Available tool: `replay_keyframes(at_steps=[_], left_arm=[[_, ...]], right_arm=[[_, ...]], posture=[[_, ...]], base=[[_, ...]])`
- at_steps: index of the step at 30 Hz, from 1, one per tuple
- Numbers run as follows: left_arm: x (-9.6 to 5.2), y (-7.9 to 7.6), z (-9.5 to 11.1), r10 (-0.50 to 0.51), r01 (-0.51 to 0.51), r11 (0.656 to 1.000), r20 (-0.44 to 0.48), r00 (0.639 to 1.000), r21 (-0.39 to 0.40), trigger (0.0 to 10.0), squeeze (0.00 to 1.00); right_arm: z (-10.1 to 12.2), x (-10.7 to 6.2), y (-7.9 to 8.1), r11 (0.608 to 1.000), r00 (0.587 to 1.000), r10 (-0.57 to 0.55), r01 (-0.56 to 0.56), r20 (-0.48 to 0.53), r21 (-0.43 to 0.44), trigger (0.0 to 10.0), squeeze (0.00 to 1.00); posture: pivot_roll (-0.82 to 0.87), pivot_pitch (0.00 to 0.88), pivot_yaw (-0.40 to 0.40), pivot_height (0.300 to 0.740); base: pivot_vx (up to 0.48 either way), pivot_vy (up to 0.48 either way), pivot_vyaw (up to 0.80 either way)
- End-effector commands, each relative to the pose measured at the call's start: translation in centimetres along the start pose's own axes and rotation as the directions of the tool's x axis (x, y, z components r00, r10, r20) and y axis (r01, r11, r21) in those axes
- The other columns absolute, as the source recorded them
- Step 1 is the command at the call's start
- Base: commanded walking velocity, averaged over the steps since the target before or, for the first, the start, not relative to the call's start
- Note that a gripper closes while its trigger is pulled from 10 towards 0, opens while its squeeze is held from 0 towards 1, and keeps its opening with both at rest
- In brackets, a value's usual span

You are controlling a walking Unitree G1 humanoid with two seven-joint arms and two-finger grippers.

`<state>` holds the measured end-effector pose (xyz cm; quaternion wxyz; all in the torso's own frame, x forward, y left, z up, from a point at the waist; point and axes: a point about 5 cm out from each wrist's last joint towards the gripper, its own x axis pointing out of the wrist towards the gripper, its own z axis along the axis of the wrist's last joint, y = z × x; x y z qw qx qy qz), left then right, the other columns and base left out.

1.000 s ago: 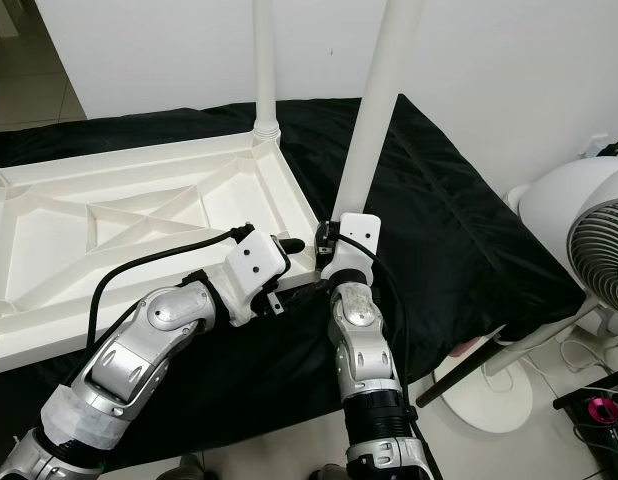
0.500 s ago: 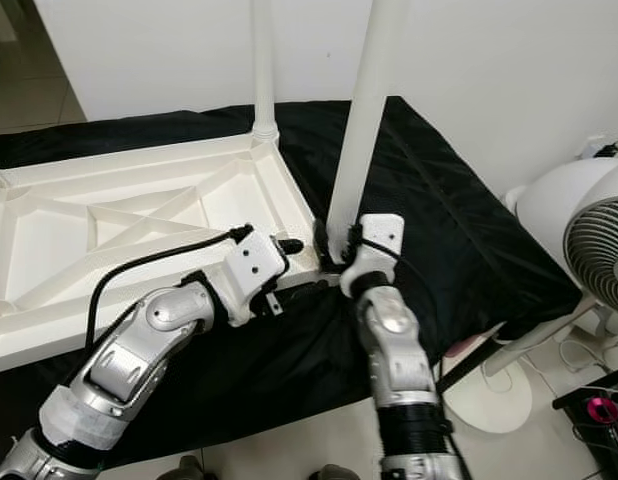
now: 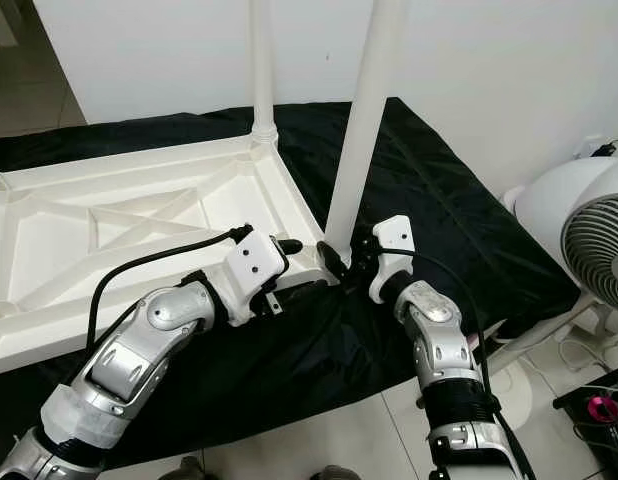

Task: Building children table

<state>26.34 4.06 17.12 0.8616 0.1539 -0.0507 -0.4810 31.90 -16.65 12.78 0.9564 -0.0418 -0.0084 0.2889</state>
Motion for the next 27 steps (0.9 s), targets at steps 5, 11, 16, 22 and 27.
replay_keyframes(at_steps=[5, 11, 16, 22, 27], left_arm=[[-0.6, -0.6, -0.4, -0.102, 0.102, 0.995, -0.022, 0.995, -0.017, 10.0, 0.00], [-0.5, -0.7, -0.5, -0.093, 0.093, 0.996, -0.025, 0.995, -0.004, 10.0, 0.00], [-0.3, -0.6, -0.4, -0.078, 0.079, 0.997, -0.025, 0.997, 0.010, 10.0, 0.00], [-0.3, -0.6, -0.4, -0.076, 0.077, 0.997, -0.025, 0.997, 0.013, 10.0, 0.00], [-0.3, -0.6, -0.4, -0.075, 0.075, 0.997, -0.024, 0.997, 0.009, 10.0, 0.00]], right_arm=[[0.2, 1.4, -0.6, 0.990, 0.992, 0.123, -0.125, -0.038, -0.060, 10.0, 0.00], [0.5, 2.1, -1.4, 0.986, 0.989, 0.142, -0.145, -0.048, -0.077, 10.0, 0.00], [0.7, 2.8, -1.6, 0.982, 0.984, 0.165, -0.170, -0.059, -0.083, 10.0, 0.00], [0.2, 2.9, -1.5, 0.979, 0.980, 0.186, -0.192, -0.077, -0.075, 0.0, 0.00], [-0.8, 2.4, -1.7, 0.979, 0.976, 0.197, -0.201, -0.087, -0.029, 0.0, 0.00]], posture=[[-0.08, 0.000, -0.004, 0.740], [-0.07, 0.000, -0.011, 0.740], [-0.07, 0.000, -0.012, 0.740], [-0.07, 0.000, -0.016, 0.740], [-0.07, 0.000, -0.012, 0.740]], base=[[0.000, 0.000, 0.00], [0.000, 0.000, 0.00], [0.000, 0.000, 0.00], [0.000, 0.000, 0.00], [0.000, 0.000, 0.00]])
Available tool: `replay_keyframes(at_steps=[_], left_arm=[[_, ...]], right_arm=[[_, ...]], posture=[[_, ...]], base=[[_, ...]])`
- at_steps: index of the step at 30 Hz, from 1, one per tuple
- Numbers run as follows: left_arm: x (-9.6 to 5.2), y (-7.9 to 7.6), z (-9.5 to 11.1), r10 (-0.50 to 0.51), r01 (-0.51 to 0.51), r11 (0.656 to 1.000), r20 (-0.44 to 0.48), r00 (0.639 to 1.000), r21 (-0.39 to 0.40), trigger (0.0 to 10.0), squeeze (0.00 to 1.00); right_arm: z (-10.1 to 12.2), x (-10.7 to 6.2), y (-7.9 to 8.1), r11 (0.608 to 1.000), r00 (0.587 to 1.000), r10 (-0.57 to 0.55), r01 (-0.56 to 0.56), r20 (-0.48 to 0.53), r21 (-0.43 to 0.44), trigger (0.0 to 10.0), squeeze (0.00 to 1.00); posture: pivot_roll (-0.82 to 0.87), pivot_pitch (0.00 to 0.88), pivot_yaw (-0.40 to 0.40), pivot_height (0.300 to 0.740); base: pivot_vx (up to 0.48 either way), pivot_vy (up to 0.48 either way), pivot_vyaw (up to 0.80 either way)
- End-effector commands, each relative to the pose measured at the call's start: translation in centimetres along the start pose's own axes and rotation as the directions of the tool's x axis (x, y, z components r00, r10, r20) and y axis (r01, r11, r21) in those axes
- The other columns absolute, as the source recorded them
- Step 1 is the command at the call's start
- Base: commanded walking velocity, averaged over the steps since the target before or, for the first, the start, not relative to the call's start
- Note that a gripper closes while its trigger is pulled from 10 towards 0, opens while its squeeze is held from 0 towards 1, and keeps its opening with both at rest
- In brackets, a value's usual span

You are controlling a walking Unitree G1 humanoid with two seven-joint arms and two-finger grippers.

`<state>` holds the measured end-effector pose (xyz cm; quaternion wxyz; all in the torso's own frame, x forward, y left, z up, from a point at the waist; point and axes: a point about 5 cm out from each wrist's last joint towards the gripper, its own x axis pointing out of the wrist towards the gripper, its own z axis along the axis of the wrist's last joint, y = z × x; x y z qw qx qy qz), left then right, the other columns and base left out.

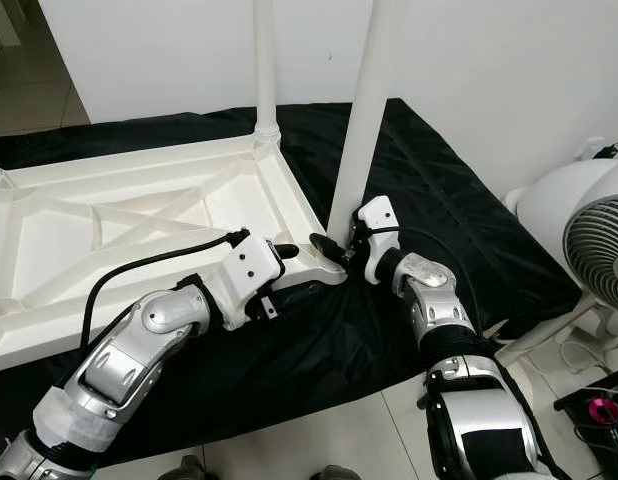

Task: Building children table

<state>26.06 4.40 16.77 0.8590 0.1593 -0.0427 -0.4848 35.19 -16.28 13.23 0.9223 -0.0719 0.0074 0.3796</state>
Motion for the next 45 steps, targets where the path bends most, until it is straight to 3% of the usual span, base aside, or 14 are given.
replay_keyframes(at_steps=[1, 8, 9, 23, 27, 29, 30, 31, 32, 33, 34, 35, 37, 45], left_arm=[[0.1, -0.5, -0.1, -0.063, 0.063, 0.998, -0.007, 0.998, 0.008, 10.0, 0.00], [0.1, -0.5, -0.1, -0.068, 0.068, 0.998, -0.007, 0.998, 0.008, 10.0, 0.00], [0.1, -0.5, -0.1, -0.069, 0.069, 0.998, -0.007, 0.998, 0.008, 10.0, 0.00], [0.0, -0.7, -0.3, -0.079, 0.080, 0.997, -0.017, 0.997, 0.016, 10.0, 0.00], [0.0, -1.0, -0.4, -0.083, 0.084, 0.996, -0.020, 0.996, 0.016, 10.0, 0.00], [0.0, -1.0, -0.4, -0.083, 0.084, 0.996, -0.020, 0.996, 0.016, 10.0, 0.00], [0.0, -1.0, -0.4, -0.083, 0.084, 0.996, -0.019, 0.996, 0.016, 10.0, 0.00], [0.0, -1.0, -0.4, -0.083, 0.084, 0.996, -0.019, 0.996, 0.016, 10.0, 0.00], [0.0, -1.0, -0.3, -0.083, 0.083, 0.996, -0.019, 0.996, 0.017, 10.0, 0.00], [0.0, -1.0, -0.3, -0.083, 0.083, 0.996, -0.019, 0.996, 0.017, 10.0, 0.00], [0.0, -1.0, -0.3, -0.082, 0.082, 0.996, -0.019, 0.996, 0.017, 10.0, 0.00], [0.0, -1.0, -0.3, -0.082, 0.082, 0.996, -0.019, 0.996, 0.017, 10.0, 0.00], [-0.1, -1.1, -0.3, -0.080, 0.081, 0.997, -0.019, 0.997, 0.016, 10.0, 0.00], [0.1, -1.3, -0.3, -0.097, 0.097, 0.995, -0.017, 0.995, 0.014, 10.0, 0.00]], right_arm=[[-1.2, -0.5, 0.1, 1.000, 0.999, 0.007, -0.006, -0.043, 0.016, 0.0, 0.00], [-1.9, -0.8, 0.1, 0.999, 0.999, -0.004, 0.006, -0.052, 0.037, 0.4, 0.00], [-2.0, -0.9, 0.2, 0.998, 0.999, -0.026, 0.028, -0.045, 0.054, 10.0, 0.00], [-2.1, 0.0, 1.0, 0.957, 0.966, -0.257, 0.256, -0.017, 0.133, 10.0, 0.00], [-1.7, 1.1, 2.3, 0.884, 0.904, -0.427, 0.422, -0.022, 0.199, 10.0, 0.00], [-1.7, 1.1, 2.3, 0.884, 0.904, -0.427, 0.422, -0.022, 0.199, 10.0, 0.00], [-1.7, 1.4, 2.7, 0.851, 0.875, -0.483, 0.479, -0.038, 0.214, 10.0, 0.00], [-1.7, 1.4, 2.7, 0.851, 0.875, -0.483, 0.479, -0.038, 0.214, 10.0, 0.00], [-1.7, 1.7, 3.4, 0.805, 0.830, -0.555, 0.553, -0.057, 0.216, 10.0, 0.00], [-1.7, 1.7, 3.4, 0.805, 0.830, -0.555, 0.553, -0.057, 0.216, 10.0, 0.00], [-1.6, 2.0, 4.3, 0.749, 0.777, -0.626, 0.622, -0.066, 0.227, 10.0, 0.00], [-1.6, 2.0, 4.3, 0.749, 0.777, -0.626, 0.622, -0.066, 0.227, 10.0, 0.00], [-1.2, 2.6, 5.8, 0.662, 0.699, -0.710, 0.702, -0.077, 0.263, 10.0, 0.00], [0.0, 2.5, 6.2, 0.661, 0.698, -0.713, 0.701, -0.066, 0.267, 10.0, 0.00]], posture=[[-0.07, 0.000, -0.012, 0.740], [-0.07, 0.000, -0.009, 0.740], [-0.08, 0.000, -0.005, 0.740], [-0.08, 0.000, -0.008, 0.740], [-0.07, 0.000, -0.015, 0.740], [-0.07, 0.000, -0.015, 0.740], [-0.07, 0.000, -0.015, 0.740], [-0.07, 0.000, -0.015, 0.740], [-0.07, 0.000, -0.023, 0.740], [-0.07, 0.000, -0.023, 0.740], [-0.07, 0.000, -0.025, 0.740], [-0.07, 0.000, -0.025, 0.740], [-0.07, 0.000, -0.025, 0.740], [-0.09, 0.000, -0.019, 0.740]], base=[[0.000, 0.000, 0.00], [0.000, 0.000, 0.00], [0.000, 0.000, 0.00], [0.000, 0.000, 0.00], [0.000, 0.000, 0.00], [0.000, 0.000, 0.00], [0.000, 0.000, 0.00], [0.000, 0.000, 0.00], [0.000, 0.000, 0.00], [0.000, 0.000, 0.00], [0.000, 0.000, 0.00], [0.000, 0.000, 0.00], [0.000, 0.000, 0.00], [0.000, 0.000, 0.00]])
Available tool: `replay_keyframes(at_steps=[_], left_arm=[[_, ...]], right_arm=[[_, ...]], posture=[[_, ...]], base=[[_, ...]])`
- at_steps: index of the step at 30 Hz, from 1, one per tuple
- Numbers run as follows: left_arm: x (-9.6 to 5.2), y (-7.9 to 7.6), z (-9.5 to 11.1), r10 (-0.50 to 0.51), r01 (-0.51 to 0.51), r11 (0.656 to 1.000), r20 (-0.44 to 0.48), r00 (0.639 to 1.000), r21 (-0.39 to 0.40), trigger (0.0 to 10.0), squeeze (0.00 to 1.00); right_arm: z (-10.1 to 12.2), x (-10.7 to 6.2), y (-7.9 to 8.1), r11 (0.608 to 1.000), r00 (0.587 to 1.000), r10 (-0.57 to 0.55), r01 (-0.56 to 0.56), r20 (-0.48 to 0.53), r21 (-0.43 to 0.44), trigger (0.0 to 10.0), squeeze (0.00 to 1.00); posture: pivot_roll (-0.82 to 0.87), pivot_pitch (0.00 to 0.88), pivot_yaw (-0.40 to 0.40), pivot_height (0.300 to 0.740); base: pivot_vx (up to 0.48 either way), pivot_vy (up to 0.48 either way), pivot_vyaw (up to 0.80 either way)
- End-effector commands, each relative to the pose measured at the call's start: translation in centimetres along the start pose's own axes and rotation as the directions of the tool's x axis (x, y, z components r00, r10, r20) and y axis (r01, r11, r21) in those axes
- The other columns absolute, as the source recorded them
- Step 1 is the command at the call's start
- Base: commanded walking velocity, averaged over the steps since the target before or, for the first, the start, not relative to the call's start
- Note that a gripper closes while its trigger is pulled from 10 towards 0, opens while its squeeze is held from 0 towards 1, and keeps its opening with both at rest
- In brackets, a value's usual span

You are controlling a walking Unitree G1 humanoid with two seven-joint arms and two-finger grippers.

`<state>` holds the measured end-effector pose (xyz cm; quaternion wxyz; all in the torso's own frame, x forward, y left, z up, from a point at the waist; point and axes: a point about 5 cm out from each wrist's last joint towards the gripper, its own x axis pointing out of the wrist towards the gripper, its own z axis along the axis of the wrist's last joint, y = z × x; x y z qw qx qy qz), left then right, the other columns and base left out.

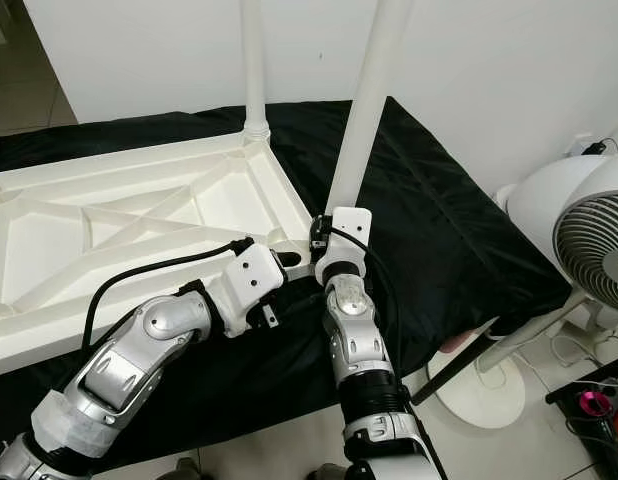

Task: Building children table

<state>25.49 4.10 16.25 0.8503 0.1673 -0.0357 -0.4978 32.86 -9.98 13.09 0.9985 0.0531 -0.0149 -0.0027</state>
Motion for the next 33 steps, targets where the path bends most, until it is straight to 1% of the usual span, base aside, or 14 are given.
replay_keyframes(at_steps=[1, 2, 3, 4, 5, 8, 13, 21, 26, 27, 29, 30, 32, 33], left_arm=[[0.1, -0.5, 0.0, -0.064, 0.064, 0.998, -0.001, 0.998, 0.009, 10.0, 0.00], [0.1, -0.5, 0.0, -0.064, 0.064, 0.998, -0.001, 0.998, 0.009, 10.0, 0.00], [0.2, -0.4, 0.0, -0.062, 0.062, 0.998, 0.000, 0.998, 0.010, 10.0, 0.00], [0.2, -0.4, 0.0, -0.062, 0.062, 0.998, 0.000, 0.998, 0.010, 10.0, 0.00], [0.2, -0.4, 0.1, -0.061, 0.061, 0.998, 0.000, 0.998, 0.010, 10.0, 0.00], [0.1, -0.4, 0.0, -0.057, 0.057, 0.998, 0.000, 0.998, 0.007, 10.0, 0.00], [0.0, -0.5, 0.0, -0.052, 0.052, 0.999, -0.001, 0.999, 0.004, 10.0, 0.00], [-0.1, -0.1, 0.0, -0.037, 0.038, 0.999, -0.005, 0.999, 0.011, 10.0, 0.00], [-0.2, 0.1, 0.0, -0.035, 0.035, 0.999, -0.007, 0.999, 0.013, 10.0, 0.00], [-0.2, 0.2, 0.0, -0.035, 0.035, 0.999, -0.007, 0.999, 0.015, 10.0, 0.00], [-0.2, 0.2, 0.0, -0.035, 0.035, 0.999, -0.007, 0.999, 0.015, 10.0, 0.00], [-0.1, 0.2, 0.1, -0.035, 0.035, 0.999, -0.006, 0.999, 0.016, 10.0, 0.00], [0.0, 0.3, 0.2, -0.038, 0.038, 0.999, -0.004, 0.999, 0.020, 10.0, 0.00], [0.0, 0.3, 0.2, -0.038, 0.038, 0.999, -0.004, 0.999, 0.022, 10.0, 0.00]], right_arm=[[-0.8, -0.3, -0.4, 0.999, 0.998, -0.023, 0.025, -0.050, 0.022, 10.0, 0.00], [-0.7, -0.3, -0.3, 0.999, 0.998, -0.029, 0.029, -0.049, 0.017, 10.0, 0.00], [-0.6, -0.4, -0.3, 0.999, 0.999, -0.028, 0.029, -0.045, 0.014, 10.0, 0.40], [-0.6, -0.4, -0.3, 0.999, 0.999, -0.028, 0.029, -0.045, 0.014, 10.0, 0.40], [-0.5, -0.4, -0.2, 0.999, 0.998, -0.035, 0.035, -0.043, 0.011, 10.0, 1.00], [-0.2, -0.7, 0.2, 1.000, 1.000, 0.005, -0.005, -0.022, 0.010, 10.0, 1.00], [0.3, -0.8, -0.1, 0.998, 0.998, 0.067, -0.067, 0.005, -0.007, 10.0, 1.00], [0.9, -0.4, -3.8, 0.969, 0.974, 0.226, -0.224, 0.004, -0.106, 10.0, 1.00], [1.0, -0.3, -4.4, 0.956, 0.964, 0.267, -0.266, -0.008, -0.125, 10.0, 1.00], [1.0, -0.2, -4.8, 0.920, 0.934, 0.355, -0.354, -0.025, -0.168, 10.0, 0.69], [1.0, -0.2, -4.8, 0.920, 0.934, 0.355, -0.354, -0.025, -0.168, 10.0, 0.69], [1.0, -0.1, -5.3, 0.875, 0.898, 0.437, -0.438, -0.051, -0.205, 10.0, 0.00], [1.0, 0.2, -6.0, 0.805, 0.834, 0.542, -0.550, -0.104, -0.223, 10.0, 0.00], [1.0, 0.2, -6.1, 0.787, 0.816, 0.566, -0.577, -0.115, -0.221, 10.0, 0.00]], posture=[[-0.09, 0.000, -0.020, 0.740], [-0.09, 0.000, -0.020, 0.740], [-0.09, 0.000, -0.022, 0.740], [-0.09, 0.000, -0.022, 0.740], [-0.09, 0.000, -0.022, 0.740], [-0.08, 0.000, -0.027, 0.740], [-0.08, 0.000, -0.025, 0.740], [-0.07, 0.000, -0.024, 0.740], [-0.07, 0.000, -0.019, 0.740], [-0.08, 0.000, -0.010, 0.740], [-0.08, 0.000, -0.010, 0.740], [-0.08, 0.000, -0.009, 0.740], [-0.07, 0.000, -0.005, 0.740], [-0.07, 0.000, -0.005, 0.740]], base=[[0.000, 0.000, 0.00], [0.000, 0.000, 0.00], [0.000, 0.000, 0.00], [0.000, 0.000, 0.00], [0.000, 0.000, 0.00], [0.000, 0.000, 0.00], [0.000, 0.000, 0.00], [0.000, 0.000, 0.00], [0.000, 0.000, 0.00], [0.000, 0.000, 0.00], [0.000, 0.000, 0.00], [0.000, 0.000, 0.00], [0.000, 0.000, 0.00], [0.000, 0.000, 0.00]])
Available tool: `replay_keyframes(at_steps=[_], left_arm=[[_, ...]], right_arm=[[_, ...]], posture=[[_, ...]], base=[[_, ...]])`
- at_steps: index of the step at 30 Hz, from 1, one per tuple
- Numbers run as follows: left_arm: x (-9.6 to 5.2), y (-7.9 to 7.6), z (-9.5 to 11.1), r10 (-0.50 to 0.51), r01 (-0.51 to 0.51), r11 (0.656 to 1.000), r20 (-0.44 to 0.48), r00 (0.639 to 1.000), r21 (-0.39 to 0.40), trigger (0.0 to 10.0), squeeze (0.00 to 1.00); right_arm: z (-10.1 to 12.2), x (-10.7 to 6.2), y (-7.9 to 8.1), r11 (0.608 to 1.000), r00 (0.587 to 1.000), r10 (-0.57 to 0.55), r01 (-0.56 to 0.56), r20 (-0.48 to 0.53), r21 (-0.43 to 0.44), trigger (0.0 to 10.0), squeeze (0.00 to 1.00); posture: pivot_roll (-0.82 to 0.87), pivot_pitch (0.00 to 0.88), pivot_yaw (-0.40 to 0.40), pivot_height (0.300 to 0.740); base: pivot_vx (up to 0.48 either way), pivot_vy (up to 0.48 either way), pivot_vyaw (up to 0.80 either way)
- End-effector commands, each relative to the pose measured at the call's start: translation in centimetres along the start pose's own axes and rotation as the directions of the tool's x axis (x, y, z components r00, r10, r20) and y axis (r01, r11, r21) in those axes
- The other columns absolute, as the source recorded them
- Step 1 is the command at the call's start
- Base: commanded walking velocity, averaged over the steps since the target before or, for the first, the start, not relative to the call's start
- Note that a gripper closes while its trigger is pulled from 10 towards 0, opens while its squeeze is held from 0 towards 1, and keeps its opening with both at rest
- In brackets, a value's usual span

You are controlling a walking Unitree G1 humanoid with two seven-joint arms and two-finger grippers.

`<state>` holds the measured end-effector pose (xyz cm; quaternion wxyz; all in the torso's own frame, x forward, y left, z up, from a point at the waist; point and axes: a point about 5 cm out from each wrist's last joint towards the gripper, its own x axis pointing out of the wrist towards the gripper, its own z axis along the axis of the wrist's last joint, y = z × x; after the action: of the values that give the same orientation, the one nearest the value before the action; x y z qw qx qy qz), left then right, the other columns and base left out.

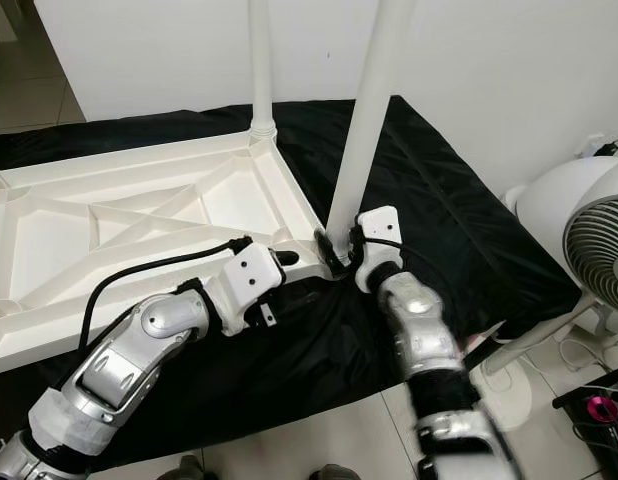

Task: Building children table

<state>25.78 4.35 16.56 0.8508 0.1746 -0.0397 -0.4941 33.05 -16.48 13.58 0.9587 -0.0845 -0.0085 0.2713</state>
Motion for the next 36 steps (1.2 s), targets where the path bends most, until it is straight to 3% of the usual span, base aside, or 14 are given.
replay_keyframes(at_steps=[1, 4, 22, 23, 24, 25, 26, 36], left_arm=[[0.1, -0.1, 0.0, -0.046, 0.046, 0.999, -0.001, 0.999, 0.005, 10.0, 0.00], [0.1, 0.1, 0.1, -0.044, 0.044, 0.999, -0.002, 0.999, 0.011, 10.0, 0.00], [0.2, 0.2, 0.2, -0.043, 0.043, 0.999, 0.002, 0.999, 0.020, 10.0, 0.00], [0.2, 0.2, 0.3, -0.042, 0.042, 0.999, 0.003, 0.999, 0.020, 10.0, 0.00], [0.2, 0.2, 0.3, -0.039, 0.039, 0.999, 0.004, 0.999, 0.019, 10.0, 0.00], [0.2, 0.2, 0.3, -0.039, 0.039, 0.999, 0.004, 0.999, 0.019, 10.0, 0.00], [0.2, 0.3, 0.3, -0.036, 0.036, 0.999, 0.003, 0.999, 0.018, 10.0, 0.00], [0.3, 0.0, 0.2, -0.049, 0.049, 0.999, 0.003, 0.999, 0.015, 10.0, 0.00]], right_arm=[[-0.1, 0.2, 0.3, 0.998, 0.998, 0.056, -0.057, 0.008, 0.012, 10.0, 0.00], [-0.2, 0.6, 0.4, 0.991, 0.991, 0.132, -0.132, -0.002, -0.003, 10.0, 0.00], [0.2, 3.2, 0.9, 0.963, 0.964, 0.264, -0.266, -0.043, -0.051, 10.0, 0.00], [0.0, 3.3, 1.1, 0.958, 0.959, 0.279, -0.281, -0.042, -0.050, 5.3, 0.00], [-0.2, 3.2, 1.2, 0.955, 0.956, 0.292, -0.293, -0.041, -0.047, 1.5, 0.00], [-0.2, 3.2, 1.2, 0.955, 0.956, 0.292, -0.293, -0.041, -0.047, 1.5, 0.00], [-0.4, 3.0, 1.3, 0.952, 0.952, 0.303, -0.305, -0.040, -0.043, 0.0, 0.00], [-1.2, 2.4, 1.2, 0.951, 0.951, 0.309, -0.309, -0.023, -0.016, 0.0, 0.00]], posture=[[-0.07, 0.000, -0.005, 0.740], [-0.06, 0.000, 0.002, 0.740], [-0.07, 0.000, 0.002, 0.740], [-0.06, 0.000, -0.005, 0.740], [-0.06, 0.000, -0.004, 0.740], [-0.06, 0.000, -0.004, 0.740], [-0.06, 0.000, -0.005, 0.740], [-0.08, 0.000, 0.009, 0.740]], base=[[0.000, 0.000, 0.00], [0.000, 0.000, 0.00], [0.000, 0.000, 0.00], [0.000, 0.000, 0.00], [0.000, 0.000, 0.00], [0.000, 0.000, 0.00], [0.000, 0.000, 0.00], [0.000, 0.000, 0.00]])
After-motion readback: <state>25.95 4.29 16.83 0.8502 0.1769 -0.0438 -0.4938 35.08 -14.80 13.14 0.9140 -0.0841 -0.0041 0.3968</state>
